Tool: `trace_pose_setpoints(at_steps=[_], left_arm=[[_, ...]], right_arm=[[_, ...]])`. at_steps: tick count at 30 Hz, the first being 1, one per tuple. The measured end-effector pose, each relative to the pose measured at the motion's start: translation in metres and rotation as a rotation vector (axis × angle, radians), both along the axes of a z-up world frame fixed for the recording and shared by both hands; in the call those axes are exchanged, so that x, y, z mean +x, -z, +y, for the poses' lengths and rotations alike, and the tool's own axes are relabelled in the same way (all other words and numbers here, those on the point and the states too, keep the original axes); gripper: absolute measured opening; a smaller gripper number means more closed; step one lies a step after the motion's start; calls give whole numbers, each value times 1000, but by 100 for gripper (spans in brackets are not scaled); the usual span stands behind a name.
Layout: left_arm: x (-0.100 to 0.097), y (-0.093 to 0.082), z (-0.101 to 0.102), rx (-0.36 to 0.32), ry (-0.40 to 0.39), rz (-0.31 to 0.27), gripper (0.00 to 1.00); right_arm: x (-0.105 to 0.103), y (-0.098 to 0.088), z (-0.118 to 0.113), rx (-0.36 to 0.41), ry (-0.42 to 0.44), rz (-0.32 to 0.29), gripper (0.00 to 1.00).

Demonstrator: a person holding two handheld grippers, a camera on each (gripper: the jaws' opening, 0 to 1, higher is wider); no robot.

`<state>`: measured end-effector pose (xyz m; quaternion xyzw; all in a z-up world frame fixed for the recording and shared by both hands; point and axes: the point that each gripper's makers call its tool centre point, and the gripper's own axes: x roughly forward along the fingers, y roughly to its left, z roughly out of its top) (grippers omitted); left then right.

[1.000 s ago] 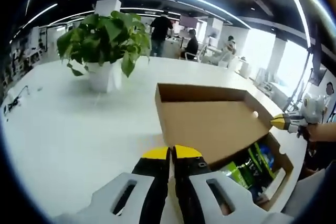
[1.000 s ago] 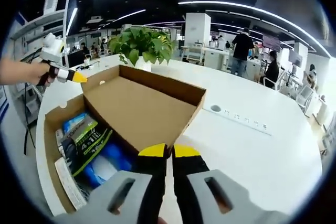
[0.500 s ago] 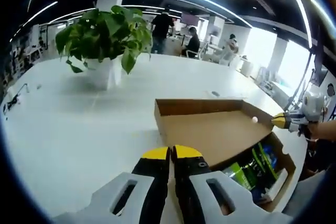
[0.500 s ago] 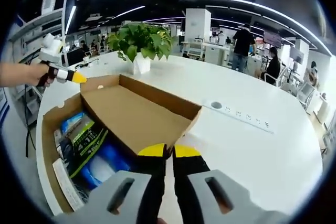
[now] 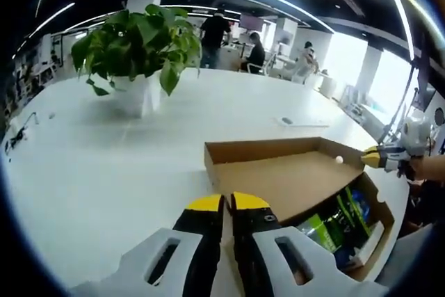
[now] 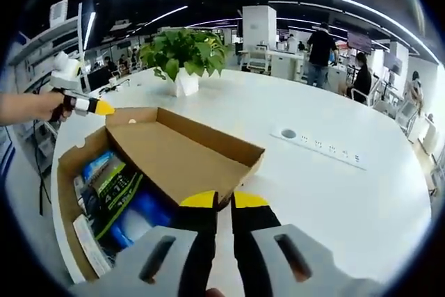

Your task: Operate the shoe box by opening the lid, removing the specified soft item, and placing it in the target area until the item is outside and the box remains undamaged.

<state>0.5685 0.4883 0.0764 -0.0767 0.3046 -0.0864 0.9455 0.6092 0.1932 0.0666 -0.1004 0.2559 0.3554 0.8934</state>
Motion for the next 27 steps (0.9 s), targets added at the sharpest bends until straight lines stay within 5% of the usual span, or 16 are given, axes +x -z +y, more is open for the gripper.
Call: trace_pose_setpoints(at_steps=[15,27], left_arm=[[-24,-5,-6,26,43,8,6],[-51,-13,-27,21,99,0,16]], right_arm=[[-24,-12,-8,36,-16,-15,9],[-61,-22,9,85,-74,8,12]])
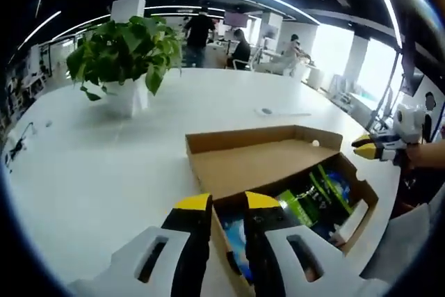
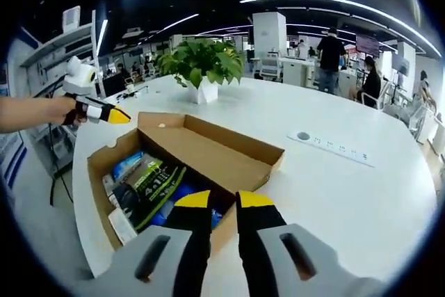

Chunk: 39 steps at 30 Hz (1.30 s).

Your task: Operate the shoe box by opening the lid, removing the specified soft item, and placing it in the target area until the item is outside and the box remains undamaged.

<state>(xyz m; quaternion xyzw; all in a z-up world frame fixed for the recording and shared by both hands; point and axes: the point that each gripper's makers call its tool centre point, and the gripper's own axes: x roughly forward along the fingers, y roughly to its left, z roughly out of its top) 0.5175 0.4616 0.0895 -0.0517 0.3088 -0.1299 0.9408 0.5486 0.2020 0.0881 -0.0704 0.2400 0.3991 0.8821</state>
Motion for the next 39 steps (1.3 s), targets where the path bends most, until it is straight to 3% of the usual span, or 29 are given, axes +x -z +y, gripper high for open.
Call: trace_pose_setpoints(at_steps=[9,17,29,39], left_arm=[[-23,-4,-23,14,54,6,23],[-36,-6,-36,26,83,7,28],[-52,-9,-47,12,90,0,32],[-58,-12,-45,14,90,-10,32]], right_arm=[[-20,5,19,-28,-66,25,16],[-35,17,41,-58,-132,83,19],[-41,37,65,-100,-163,169,23],[-40,52,76,-137,-184,225,24]])
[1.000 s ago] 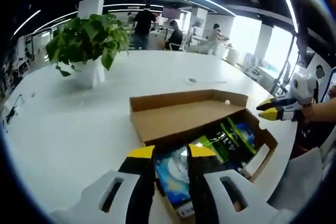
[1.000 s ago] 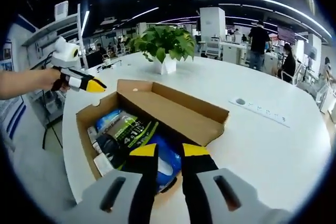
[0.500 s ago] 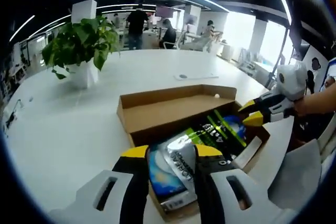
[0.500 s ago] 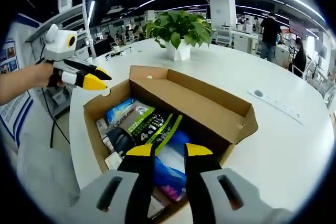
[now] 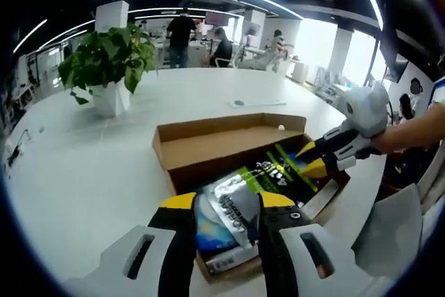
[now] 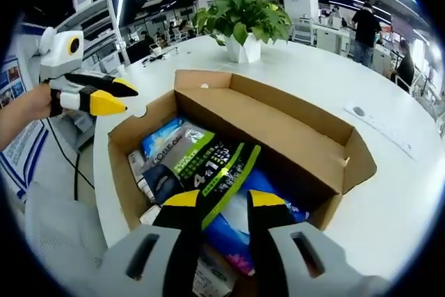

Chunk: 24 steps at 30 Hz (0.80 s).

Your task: Operate the shoe box by opening the lid, removing the specified soft item, and placing it in the target area until the item is outside and the box remains undamaged.

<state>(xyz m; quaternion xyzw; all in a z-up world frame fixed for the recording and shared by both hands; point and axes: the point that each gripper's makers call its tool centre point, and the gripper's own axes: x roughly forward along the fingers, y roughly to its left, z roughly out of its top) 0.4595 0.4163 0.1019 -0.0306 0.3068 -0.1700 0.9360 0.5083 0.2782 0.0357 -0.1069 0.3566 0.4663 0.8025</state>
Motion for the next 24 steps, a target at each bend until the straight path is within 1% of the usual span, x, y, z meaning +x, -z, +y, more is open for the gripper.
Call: trace_pose_setpoints(at_steps=[6,10,15,18,24], left_arm=[[-3,2,0,0,5,5,31],[-4,3,-1,0,9,9,31],[-4,5,-2,2,12,16,30],[-4,6,-3,4,16,19,30],[-3,9,-7,12,30,31,29]], right_arm=[[1,9,3,-15,7,40,21],[1,11,4,-14,7,46,14],[4,6,5,-11,8,11,4],[3,5,7,-12,0,6,1],[3,2,4,-22,-3,-13,0]])
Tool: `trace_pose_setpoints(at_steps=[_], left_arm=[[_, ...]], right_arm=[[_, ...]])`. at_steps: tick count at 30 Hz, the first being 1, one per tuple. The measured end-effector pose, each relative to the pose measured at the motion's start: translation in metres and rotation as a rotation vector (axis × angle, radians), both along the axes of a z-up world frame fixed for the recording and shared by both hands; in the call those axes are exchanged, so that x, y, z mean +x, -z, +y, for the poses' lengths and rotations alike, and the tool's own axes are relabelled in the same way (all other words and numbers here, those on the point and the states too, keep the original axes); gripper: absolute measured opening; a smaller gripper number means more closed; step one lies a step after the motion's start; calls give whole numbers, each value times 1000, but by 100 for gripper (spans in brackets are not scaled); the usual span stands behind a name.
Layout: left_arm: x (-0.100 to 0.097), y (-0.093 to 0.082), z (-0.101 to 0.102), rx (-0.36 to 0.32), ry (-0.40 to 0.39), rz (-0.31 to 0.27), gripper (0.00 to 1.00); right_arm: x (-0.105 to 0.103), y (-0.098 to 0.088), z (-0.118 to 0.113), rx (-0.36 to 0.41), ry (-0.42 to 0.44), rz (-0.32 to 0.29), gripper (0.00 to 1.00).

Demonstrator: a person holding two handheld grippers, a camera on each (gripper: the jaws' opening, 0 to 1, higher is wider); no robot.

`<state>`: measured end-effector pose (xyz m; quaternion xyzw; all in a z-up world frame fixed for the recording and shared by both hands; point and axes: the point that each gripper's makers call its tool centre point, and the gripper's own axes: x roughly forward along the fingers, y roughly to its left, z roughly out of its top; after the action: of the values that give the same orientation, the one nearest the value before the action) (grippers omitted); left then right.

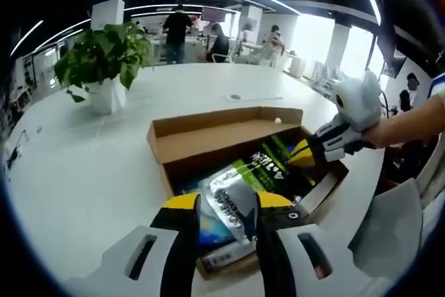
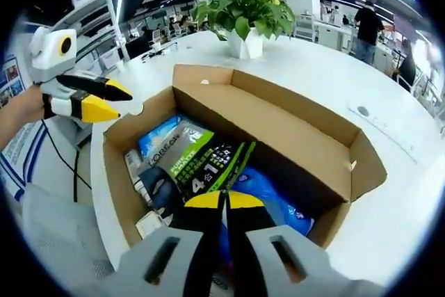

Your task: Operate the shoe box by opening the lid, removing the specified soft item, and placing it in the target area until the item is outside and the box remains undamaged.

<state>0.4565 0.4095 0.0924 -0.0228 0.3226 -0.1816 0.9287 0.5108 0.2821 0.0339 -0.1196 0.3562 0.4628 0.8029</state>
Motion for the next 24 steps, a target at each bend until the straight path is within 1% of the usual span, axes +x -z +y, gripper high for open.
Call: trace_pose_setpoints(at_steps=[6,9,12,17,20,24], left_arm=[[2,6,-6,8,22,19,28],[3,12,-14,8,43,40,28],[3,19,-20,9,65,59,27],[3,33,-30,15,94,102,27],[3,43,-34,21,110,134,26],[4,51,-37,20,118,160,26]], right_arm=[[4,-3,-9,-33,-4,-48,0],[5,-4,-13,-48,-2,-63,0],[8,-5,-17,-76,-7,-91,0],[8,-7,-20,-83,-11,-105,0],[9,-7,-23,-93,-9,-112,0],[10,-6,-27,-103,-6,-115,0]])
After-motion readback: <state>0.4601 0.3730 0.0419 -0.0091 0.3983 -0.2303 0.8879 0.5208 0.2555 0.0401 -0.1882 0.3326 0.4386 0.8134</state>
